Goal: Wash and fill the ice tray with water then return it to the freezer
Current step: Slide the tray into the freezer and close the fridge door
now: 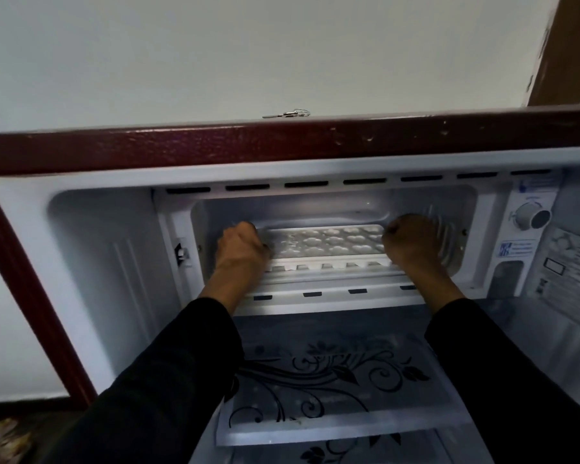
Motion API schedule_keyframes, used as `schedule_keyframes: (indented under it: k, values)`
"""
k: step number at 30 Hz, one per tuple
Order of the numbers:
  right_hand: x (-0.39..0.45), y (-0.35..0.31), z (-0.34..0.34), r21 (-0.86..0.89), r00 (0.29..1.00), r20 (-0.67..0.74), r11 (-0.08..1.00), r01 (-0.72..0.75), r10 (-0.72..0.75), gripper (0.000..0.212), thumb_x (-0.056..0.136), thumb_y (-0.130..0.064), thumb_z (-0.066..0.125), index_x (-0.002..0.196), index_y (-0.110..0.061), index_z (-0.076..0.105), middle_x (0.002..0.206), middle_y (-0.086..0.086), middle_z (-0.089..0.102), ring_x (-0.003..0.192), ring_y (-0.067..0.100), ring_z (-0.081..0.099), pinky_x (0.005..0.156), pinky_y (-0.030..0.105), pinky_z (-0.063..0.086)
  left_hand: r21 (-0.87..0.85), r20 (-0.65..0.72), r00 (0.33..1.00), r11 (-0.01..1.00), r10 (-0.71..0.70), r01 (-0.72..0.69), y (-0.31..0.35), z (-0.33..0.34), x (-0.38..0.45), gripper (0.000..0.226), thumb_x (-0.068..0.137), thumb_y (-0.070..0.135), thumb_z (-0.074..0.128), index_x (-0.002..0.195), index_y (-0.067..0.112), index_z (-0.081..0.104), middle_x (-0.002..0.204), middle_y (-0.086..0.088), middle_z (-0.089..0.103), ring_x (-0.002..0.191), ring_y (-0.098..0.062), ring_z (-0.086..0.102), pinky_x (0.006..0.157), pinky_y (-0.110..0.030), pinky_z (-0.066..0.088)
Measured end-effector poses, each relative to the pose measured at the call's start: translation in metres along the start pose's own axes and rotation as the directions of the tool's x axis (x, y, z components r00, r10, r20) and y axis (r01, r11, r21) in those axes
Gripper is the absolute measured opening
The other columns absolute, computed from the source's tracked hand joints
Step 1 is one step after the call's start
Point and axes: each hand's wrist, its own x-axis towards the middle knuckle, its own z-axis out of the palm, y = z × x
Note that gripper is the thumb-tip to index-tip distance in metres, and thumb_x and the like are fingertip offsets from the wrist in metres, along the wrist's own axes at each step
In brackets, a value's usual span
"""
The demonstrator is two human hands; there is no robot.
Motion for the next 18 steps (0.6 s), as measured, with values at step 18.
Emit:
schedule_keyframes:
  k: [18]
  values:
    - [-0.055, -0.014, -0.065, 0.000, 0.984, 0.155, 0.996, 0.087, -0.086, 0.038, 0.099, -0.028, 0.048, 0.114, 0.004, 0.061, 0.114, 0.026, 0.065, 0.110, 0.039, 0.059, 0.090, 0.037, 0.045, -0.068, 0.066, 0.976, 0.977, 0.206, -0.202, 0.012, -0.048, -0.069, 0.039, 0.100, 0.032, 0.036, 0.106, 0.001, 0.060, 0.112, -0.023, 0.063, 0.104, -0.039, 0.058, 0.083, -0.035, 0.046]
